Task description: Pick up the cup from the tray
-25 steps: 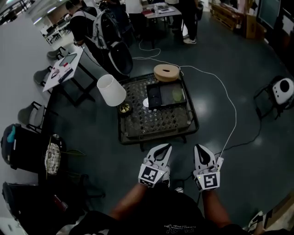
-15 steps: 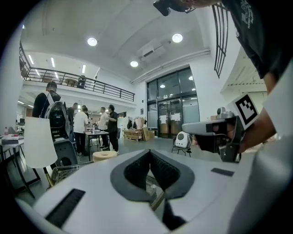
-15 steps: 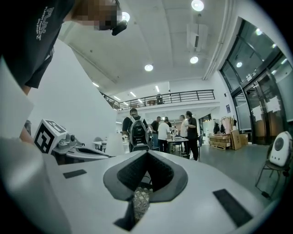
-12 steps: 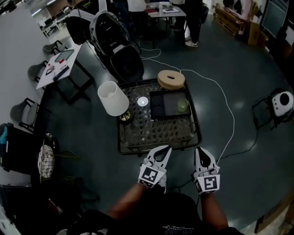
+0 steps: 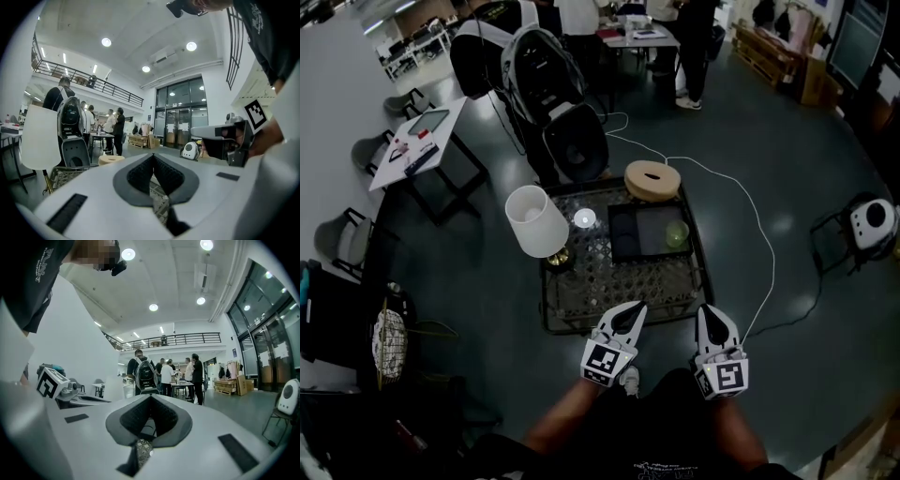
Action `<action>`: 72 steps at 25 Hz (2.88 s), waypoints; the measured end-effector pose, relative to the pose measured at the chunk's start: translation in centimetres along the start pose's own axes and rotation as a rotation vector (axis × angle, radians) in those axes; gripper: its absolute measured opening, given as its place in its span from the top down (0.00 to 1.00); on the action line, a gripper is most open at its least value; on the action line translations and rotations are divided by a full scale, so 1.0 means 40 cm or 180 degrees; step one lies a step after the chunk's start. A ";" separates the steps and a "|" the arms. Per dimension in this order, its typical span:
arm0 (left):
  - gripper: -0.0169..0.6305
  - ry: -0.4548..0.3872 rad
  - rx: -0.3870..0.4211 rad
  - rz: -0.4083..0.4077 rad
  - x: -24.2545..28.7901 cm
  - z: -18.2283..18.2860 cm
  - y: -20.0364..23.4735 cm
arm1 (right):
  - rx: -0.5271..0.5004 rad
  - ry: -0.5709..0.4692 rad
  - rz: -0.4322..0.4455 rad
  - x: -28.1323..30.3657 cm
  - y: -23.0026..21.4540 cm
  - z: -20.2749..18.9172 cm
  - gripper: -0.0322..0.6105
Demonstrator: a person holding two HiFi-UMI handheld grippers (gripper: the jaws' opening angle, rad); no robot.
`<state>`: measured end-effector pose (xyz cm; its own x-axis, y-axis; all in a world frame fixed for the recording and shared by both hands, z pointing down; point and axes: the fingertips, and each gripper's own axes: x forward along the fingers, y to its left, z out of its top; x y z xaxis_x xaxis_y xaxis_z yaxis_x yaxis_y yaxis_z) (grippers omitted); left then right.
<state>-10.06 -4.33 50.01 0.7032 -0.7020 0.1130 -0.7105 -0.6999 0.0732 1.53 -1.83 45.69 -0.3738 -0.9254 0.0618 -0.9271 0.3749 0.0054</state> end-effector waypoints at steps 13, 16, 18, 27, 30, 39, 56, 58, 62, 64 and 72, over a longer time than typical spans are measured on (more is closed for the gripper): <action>0.96 0.0093 -0.0087 0.0062 -0.003 -0.031 -0.001 | -0.0119 0.0103 0.0105 0.029 0.002 -0.042 0.94; 0.96 0.0097 -0.0057 0.0116 0.018 -0.023 0.006 | -0.0158 0.0069 0.0152 0.050 -0.017 -0.030 0.94; 0.96 0.0108 -0.0043 0.0148 0.036 -0.020 0.003 | -0.0152 0.0035 0.0187 0.059 -0.033 -0.028 0.94; 0.96 0.0207 0.0044 0.0280 0.166 -0.017 -0.022 | -0.0043 0.0057 0.0342 0.112 -0.150 -0.053 0.94; 0.96 0.0164 -0.0010 0.0265 0.219 -0.008 -0.037 | 0.0040 0.0040 0.0372 0.138 -0.205 -0.062 0.94; 0.96 0.0246 -0.0023 0.0486 0.336 -0.025 -0.034 | 0.0061 0.0002 0.0579 0.208 -0.314 -0.075 0.94; 0.96 0.0325 -0.0107 0.0766 0.482 -0.041 0.007 | 0.0067 0.0075 0.0818 0.287 -0.399 -0.086 0.94; 0.96 0.0364 -0.0095 0.0737 0.497 -0.053 0.014 | 0.0068 0.0093 0.0800 0.303 -0.403 -0.088 0.94; 0.96 0.0425 -0.0125 0.0715 0.527 -0.077 0.045 | 0.0064 0.0105 0.0782 0.340 -0.410 -0.090 0.94; 0.96 0.0448 -0.0209 0.0724 0.541 -0.095 0.067 | 0.0054 0.0161 0.0748 0.358 -0.416 -0.101 0.94; 0.96 0.0504 -0.0329 0.0556 0.615 -0.163 0.128 | 0.0066 0.0319 0.0664 0.433 -0.428 -0.146 0.94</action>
<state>3.39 -24.32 59.64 0.5621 -0.7760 0.2860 -0.8256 -0.5468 0.1390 11.11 -23.95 52.48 -0.5537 -0.8175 0.1584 -0.8308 0.5552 -0.0385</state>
